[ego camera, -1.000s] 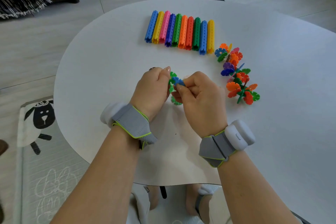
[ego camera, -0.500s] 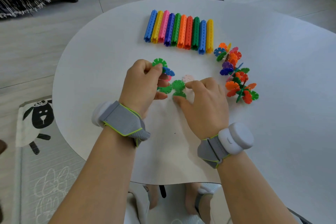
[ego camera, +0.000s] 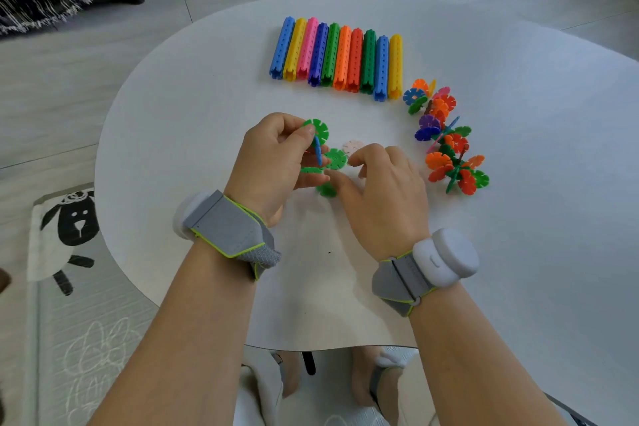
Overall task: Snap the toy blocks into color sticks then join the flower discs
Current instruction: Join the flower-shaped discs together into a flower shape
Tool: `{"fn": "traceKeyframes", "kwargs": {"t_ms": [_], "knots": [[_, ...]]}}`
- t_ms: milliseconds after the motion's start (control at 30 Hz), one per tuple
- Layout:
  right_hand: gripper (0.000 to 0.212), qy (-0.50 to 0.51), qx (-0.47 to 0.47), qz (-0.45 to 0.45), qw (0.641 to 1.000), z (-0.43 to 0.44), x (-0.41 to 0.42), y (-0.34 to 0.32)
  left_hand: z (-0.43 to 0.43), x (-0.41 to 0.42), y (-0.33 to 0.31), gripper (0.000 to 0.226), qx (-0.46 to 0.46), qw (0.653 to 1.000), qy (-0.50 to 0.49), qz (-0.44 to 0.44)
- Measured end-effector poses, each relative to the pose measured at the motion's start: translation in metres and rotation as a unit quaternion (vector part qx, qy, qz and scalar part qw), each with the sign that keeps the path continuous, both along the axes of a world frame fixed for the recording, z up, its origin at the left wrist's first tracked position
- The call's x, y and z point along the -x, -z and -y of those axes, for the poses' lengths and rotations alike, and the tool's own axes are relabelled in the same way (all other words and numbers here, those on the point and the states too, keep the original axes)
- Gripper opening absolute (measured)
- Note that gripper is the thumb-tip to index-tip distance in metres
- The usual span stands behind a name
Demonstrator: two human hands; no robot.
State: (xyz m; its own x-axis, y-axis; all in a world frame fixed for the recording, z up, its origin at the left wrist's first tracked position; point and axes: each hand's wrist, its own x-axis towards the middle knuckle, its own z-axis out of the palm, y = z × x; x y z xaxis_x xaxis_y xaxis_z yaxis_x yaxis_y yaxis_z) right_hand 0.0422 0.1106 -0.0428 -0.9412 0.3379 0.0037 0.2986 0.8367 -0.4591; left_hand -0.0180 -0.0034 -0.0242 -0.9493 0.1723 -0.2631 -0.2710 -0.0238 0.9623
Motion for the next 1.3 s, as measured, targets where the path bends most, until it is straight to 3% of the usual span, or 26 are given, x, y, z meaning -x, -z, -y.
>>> {"fn": "traceKeyframes", "kwargs": {"t_ms": [200,467,600,867,1300], "knots": [[0.046,-0.015,-0.023,0.042,0.999,-0.0052,-0.0019,-0.0055,0.0066,0.0046,-0.0009,0.016,-0.003,1.0,-0.002,0.005],[0.031,-0.024,-0.007,0.03,0.999,-0.0048,0.0026,-0.003,0.004,0.0052,0.0022,0.016,0.024,0.999,0.03,0.008],[0.015,-0.033,0.048,-0.025,0.998,-0.0037,0.0046,0.0004,0.0029,0.0034,0.0033,0.017,0.038,0.998,0.041,0.007],[0.006,0.011,0.166,-0.132,0.977,-0.0073,0.0069,-0.003,0.0011,0.0027,0.0055,0.016,0.054,0.997,0.047,-0.006],[0.009,-0.041,0.125,-0.186,0.974,0.0015,0.0052,0.0038,0.0034,0.0044,0.006,0.024,0.068,0.997,0.043,0.008]]}}
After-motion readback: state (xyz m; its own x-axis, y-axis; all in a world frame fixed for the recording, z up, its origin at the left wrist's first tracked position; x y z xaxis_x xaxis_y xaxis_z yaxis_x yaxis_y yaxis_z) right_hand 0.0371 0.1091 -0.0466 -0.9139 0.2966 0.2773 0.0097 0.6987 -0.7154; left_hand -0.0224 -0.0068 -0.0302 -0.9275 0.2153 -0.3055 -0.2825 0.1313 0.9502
